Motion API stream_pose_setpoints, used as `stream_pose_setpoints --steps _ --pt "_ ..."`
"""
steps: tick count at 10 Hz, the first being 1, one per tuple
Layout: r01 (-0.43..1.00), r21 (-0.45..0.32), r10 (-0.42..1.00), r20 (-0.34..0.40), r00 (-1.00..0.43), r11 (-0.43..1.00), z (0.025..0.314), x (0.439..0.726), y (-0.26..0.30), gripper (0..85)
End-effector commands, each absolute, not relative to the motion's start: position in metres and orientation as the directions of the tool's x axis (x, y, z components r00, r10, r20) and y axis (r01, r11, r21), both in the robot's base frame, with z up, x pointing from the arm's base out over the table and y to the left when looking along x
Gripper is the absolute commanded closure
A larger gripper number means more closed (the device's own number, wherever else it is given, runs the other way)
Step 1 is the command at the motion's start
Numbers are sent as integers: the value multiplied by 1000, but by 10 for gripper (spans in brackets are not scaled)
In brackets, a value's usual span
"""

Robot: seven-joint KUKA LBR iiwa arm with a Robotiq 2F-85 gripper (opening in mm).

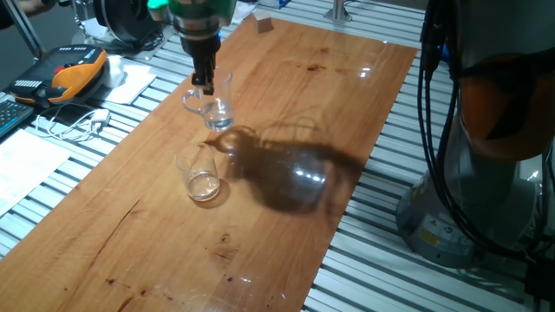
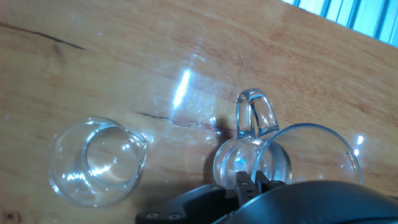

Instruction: Pour the water from one cup into another empty cup

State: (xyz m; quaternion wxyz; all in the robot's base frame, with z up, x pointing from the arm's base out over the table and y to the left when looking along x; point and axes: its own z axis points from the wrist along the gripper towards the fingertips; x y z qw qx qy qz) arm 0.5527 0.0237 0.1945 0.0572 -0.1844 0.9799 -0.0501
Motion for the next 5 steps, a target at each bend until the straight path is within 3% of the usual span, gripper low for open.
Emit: stream_pose_setpoints --steps 1,5 --pt "-356 -118 -367 -94 -925 927 191 553 25 850" --pt "-346 -157 -364 -98 -926 925 177 551 34 850"
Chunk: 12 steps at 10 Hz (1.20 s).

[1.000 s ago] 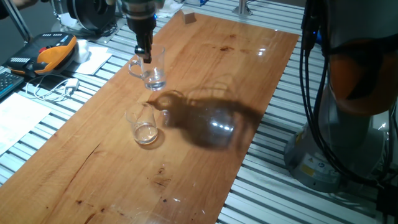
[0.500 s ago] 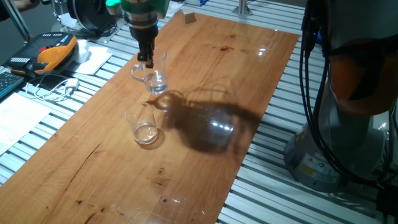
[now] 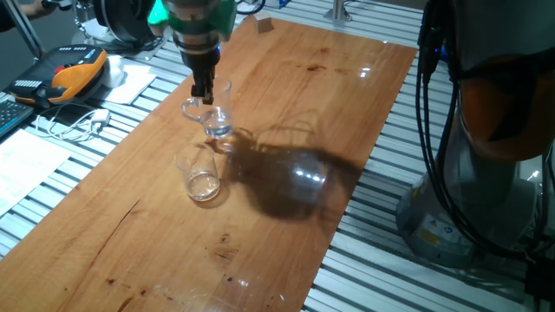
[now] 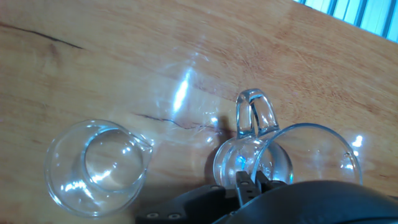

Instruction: Pour the water from one cup into another empty cup

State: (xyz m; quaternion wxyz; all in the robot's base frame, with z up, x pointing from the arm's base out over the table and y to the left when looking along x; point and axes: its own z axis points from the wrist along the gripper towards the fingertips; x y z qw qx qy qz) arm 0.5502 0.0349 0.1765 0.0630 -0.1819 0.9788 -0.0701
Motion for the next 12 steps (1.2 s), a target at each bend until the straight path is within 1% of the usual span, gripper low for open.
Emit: stream_pose_setpoints --steps 1,3,6,9,12 --pt "-343 -192 -365 -97 -926 920 175 549 37 850" --pt "-338 -211 -364 -97 -926 917 172 547 41 850" --pt "-335 -215 -362 -98 -927 917 168 547 43 850" --pt "-332 -196 -357 -104 -928 923 163 547 44 850" --pt "-337 -203 -362 -100 -927 919 163 547 44 850"
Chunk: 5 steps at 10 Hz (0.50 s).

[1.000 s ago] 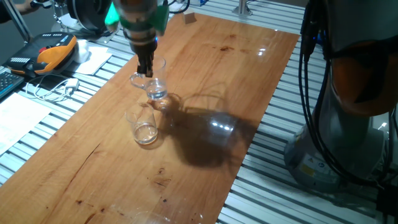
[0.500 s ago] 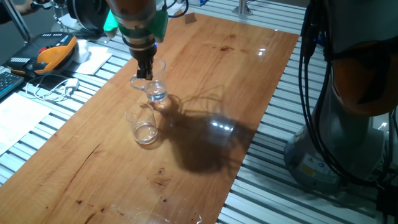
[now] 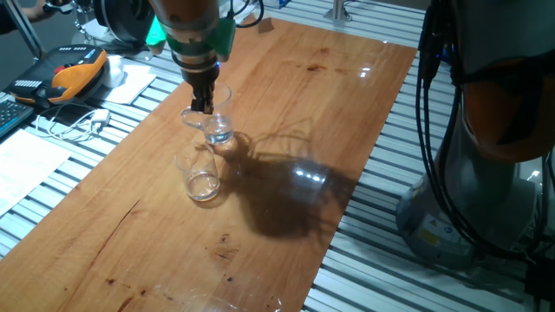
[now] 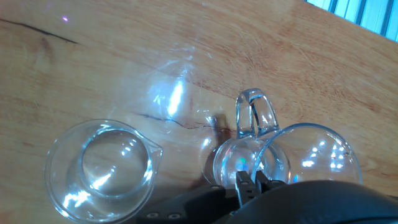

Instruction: Pour the water from one cup into another empty cup

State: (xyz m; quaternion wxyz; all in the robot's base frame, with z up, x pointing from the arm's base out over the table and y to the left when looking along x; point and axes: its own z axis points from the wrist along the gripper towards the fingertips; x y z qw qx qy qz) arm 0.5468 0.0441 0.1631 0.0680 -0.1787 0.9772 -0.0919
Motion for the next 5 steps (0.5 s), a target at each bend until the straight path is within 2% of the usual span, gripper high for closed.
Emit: stream_pose_setpoints --steps 1,5 --pt "-336 -206 -363 -104 -926 919 163 547 44 850" --pt "-319 -206 -347 -117 -931 925 154 537 52 850"
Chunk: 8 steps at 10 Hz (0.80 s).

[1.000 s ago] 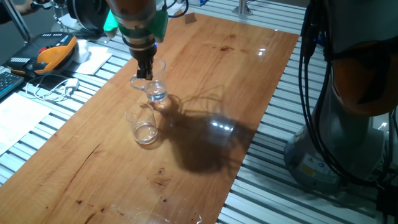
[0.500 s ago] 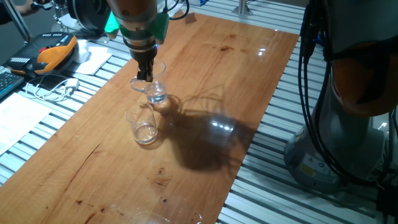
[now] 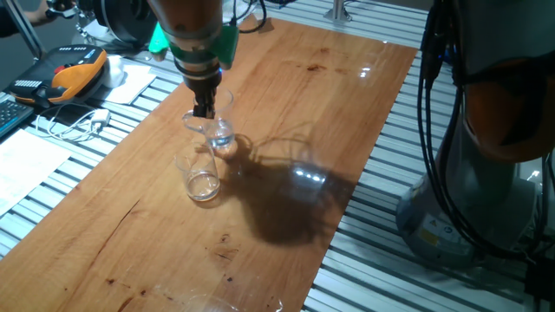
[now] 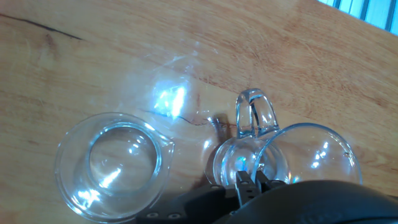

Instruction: Pour the water from one cup into another empty cup

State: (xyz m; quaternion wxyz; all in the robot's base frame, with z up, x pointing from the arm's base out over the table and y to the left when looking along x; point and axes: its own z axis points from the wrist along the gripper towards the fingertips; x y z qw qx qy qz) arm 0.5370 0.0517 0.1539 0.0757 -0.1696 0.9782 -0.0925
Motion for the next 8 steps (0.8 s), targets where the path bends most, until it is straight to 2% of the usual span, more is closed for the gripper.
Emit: stream_pose_setpoints --steps 1,4,8 --pt "-316 -212 -345 -117 -931 925 153 536 52 850" --pt "-313 -173 -334 -109 -936 934 153 535 52 850" --pt "-284 -36 -286 -47 -957 958 153 535 52 850"
